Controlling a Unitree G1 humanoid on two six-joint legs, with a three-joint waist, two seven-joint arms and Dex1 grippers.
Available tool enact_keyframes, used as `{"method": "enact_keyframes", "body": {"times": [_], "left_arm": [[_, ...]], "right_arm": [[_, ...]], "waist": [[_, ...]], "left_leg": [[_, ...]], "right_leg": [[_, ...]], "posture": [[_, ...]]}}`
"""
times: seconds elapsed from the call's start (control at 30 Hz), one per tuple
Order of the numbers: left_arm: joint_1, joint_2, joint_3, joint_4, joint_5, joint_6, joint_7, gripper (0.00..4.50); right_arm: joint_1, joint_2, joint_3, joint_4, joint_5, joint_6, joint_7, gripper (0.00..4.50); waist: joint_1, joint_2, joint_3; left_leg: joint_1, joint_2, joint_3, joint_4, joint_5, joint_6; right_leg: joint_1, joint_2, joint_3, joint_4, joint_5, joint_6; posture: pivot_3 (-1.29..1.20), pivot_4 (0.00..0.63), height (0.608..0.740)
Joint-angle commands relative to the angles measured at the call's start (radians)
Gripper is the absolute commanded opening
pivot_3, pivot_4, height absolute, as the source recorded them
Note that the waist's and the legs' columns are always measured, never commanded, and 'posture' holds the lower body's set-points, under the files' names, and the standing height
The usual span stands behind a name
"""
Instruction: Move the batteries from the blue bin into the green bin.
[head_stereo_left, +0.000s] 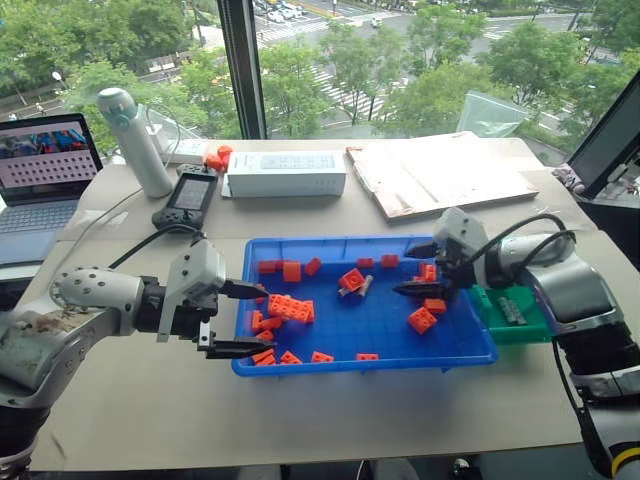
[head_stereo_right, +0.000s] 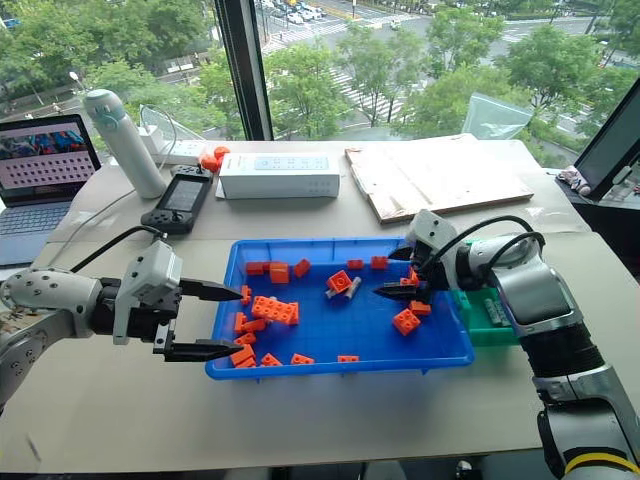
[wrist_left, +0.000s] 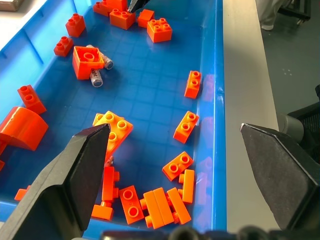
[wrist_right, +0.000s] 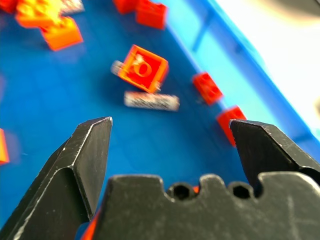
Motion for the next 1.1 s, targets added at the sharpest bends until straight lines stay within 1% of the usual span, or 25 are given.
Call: {"method": "enact_keyframes", "body": {"times": [0.03, 0.27, 0.37, 0.43, 0.47, 0.5, 0.6, 0.7, 0.77, 0.83, 0.9, 0.97, 1.07, 1.1], "left_arm": [[0.016, 0.011, 0.039, -0.054, -0.045, 0.017, -0.001, 4.5], [0.026, 0.022, 0.049, -0.068, -0.049, 0.03, 0.017, 4.5], [0.031, 0.026, 0.053, -0.073, -0.049, 0.031, 0.022, 4.5], [0.032, 0.028, 0.054, -0.075, -0.054, 0.032, 0.023, 4.5], [0.032, 0.028, 0.054, -0.075, -0.058, 0.034, 0.023, 4.5], [0.033, 0.03, 0.053, -0.076, -0.06, 0.034, 0.019, 4.5], [0.025, 0.029, 0.045, -0.071, -0.064, 0.034, 0.011, 4.5], [-0.009, 0.012, 0.021, -0.053, -0.067, 0.031, 0.0, 4.5], [-0.062, -0.026, -0.006, -0.023, -0.069, 0.017, -0.005, 4.5], [-0.102, -0.059, -0.018, 0.003, -0.068, 0.016, -0.001, 4.5], [-0.152, -0.098, -0.028, 0.034, -0.08, 0.02, -0.001, 4.5], [-0.189, -0.126, -0.045, 0.057, -0.077, 0.008, -0.015, 4.5], [-0.217, -0.148, -0.07, 0.078, -0.072, 0.0, -0.046, 4.5], [-0.223, -0.152, -0.077, 0.084, -0.07, -0.003, -0.055, 4.5]], "right_arm": [[-0.04, 0.041, -0.004, 0.06, -0.026, -0.012, -0.049, 4.44], [-0.036, 0.076, 0.048, 0.138, -0.07, -0.025, -0.056, 4.44], [-0.027, 0.073, 0.063, 0.148, -0.093, -0.04, -0.052, 3.69], [-0.025, 0.067, 0.057, 0.135, -0.092, -0.042, -0.041, 3.02], [-0.026, 0.065, 0.048, 0.128, -0.088, -0.042, -0.038, 2.61], [-0.026, 0.059, 0.036, 0.115, -0.082, -0.037, -0.035, 2.48], [-0.024, 0.014, 0.005, 0.052, -0.054, -0.011, 0.002, 2.48], [-0.023, -0.061, -0.044, -0.043, 0.003, 0.065, 0.061, 2.48], [-0.019, -0.162, -0.106, -0.106, 0.048, 0.116, 0.111, 2.48], [-0.014, -0.226, -0.146, -0.136, 0.077, 0.143, 0.127, 2.48], [-0.014, -0.302, -0.215, -0.14, 0.093, 0.135, 0.137, 2.48], [-0.005, -0.402, -0.28, -0.128, 0.107, 0.14, 0.165, 2.48], [0.061, -0.538, -0.312, -0.083, 0.086, 0.096, 0.203, 2.48], [0.08, -0.566, -0.32, -0.07, 0.085, 0.086, 0.21, 2.48]], "waist": [[-0.003, 0.0, 0.0], [-0.005, 0.0, 0.0], [-0.006, 0.0, 0.0], [-0.006, 0.0, 0.0], [-0.006, 0.0, 0.0], [-0.006, 0.0, 0.0], [-0.005, 0.0, 0.0], [-0.001, 0.0, 0.0], [0.003, 0.0, 0.0], [0.006, 0.0, 0.001], [0.003, 0.0, 0.0], [0.002, 0.0, 0.001], [0.005, 0.0, 0.001], [0.005, 0.0, 0.001]], "left_leg": [[0.0, 0.0, 0.0, 0.0, 0.0, 0.0], [0.0, 0.0, 0.0, 0.0, 0.0, 0.0], [0.0, 0.0, 0.0, 0.0, 0.0, 0.0], [0.0, 0.0, 0.0, 0.0, 0.0, 0.0], [0.0, 0.0, 0.0, 0.0, 0.0, 0.0], [0.0, 0.0, 0.0, 0.0, 0.0, -0.001], [0.0, 0.0, 0.0, 0.0, 0.0, 0.0], [0.0, 0.0, 0.0, 0.0, 0.0, 0.0], [-0.001, 0.0, 0.0, 0.0, 0.0, 0.0], [-0.001, 0.0, 0.0, 0.0, 0.0, 0.0], [-0.001, 0.0, -0.001, 0.001, 0.0, 0.0], [-0.001, 0.0, 0.0, 0.001, 0.0, 0.0], [-0.001, 0.0, 0.0, 0.001, 0.0, 0.001], [-0.001, 0.0, 0.0, 0.001, 0.0, 0.001]], "right_leg": [[0.0, 0.0, 0.0, 0.0, 0.0, 0.0], [-0.001, 0.0, 0.0, 0.002, 0.0, -0.001], [0.0, 0.0, 0.0, 0.002, 0.0, -0.001], [0.0, 0.0, 0.0, 0.002, 0.0, -0.001], [0.0, 0.0, 0.0, 0.002, 0.0, -0.001], [0.0, 0.0, 0.0, 0.002, 0.0, -0.001], [-0.001, 0.0, 0.0, 0.002, 0.0, -0.001], [-0.001, 0.0, 0.0, 0.002, 0.0, -0.001], [-0.001, 0.0, 0.0, 0.002, 0.0, -0.001], [-0.001, 0.0, 0.0, 0.001, 0.0, 0.0], [0.0, 0.0, 0.0, 0.001, 0.0, 0.0], [-0.001, 0.0, 0.0, 0.001, 0.0, 0.0], [0.0, 0.0, 0.0, 0.001, -0.001, 0.0], [0.0, 0.0, 0.0, 0.0, -0.001, 0.001]], "posture": [[0.0, 0.15, 0.73], [0.0, 0.15, 0.73], [0.0, 0.15, 0.73], [0.0, 0.15, 0.73], [0.0, 0.15, 0.73], [0.0, 0.15, 0.73], [0.0, 0.15, 0.73], [0.0, 0.15, 0.73], [0.0, 0.15, 0.73], [0.0, 0.15, 0.73], [0.0, 0.15, 0.73], [0.0, 0.15, 0.73], [0.0, 0.15, 0.73], [0.0, 0.15, 0.73]]}}
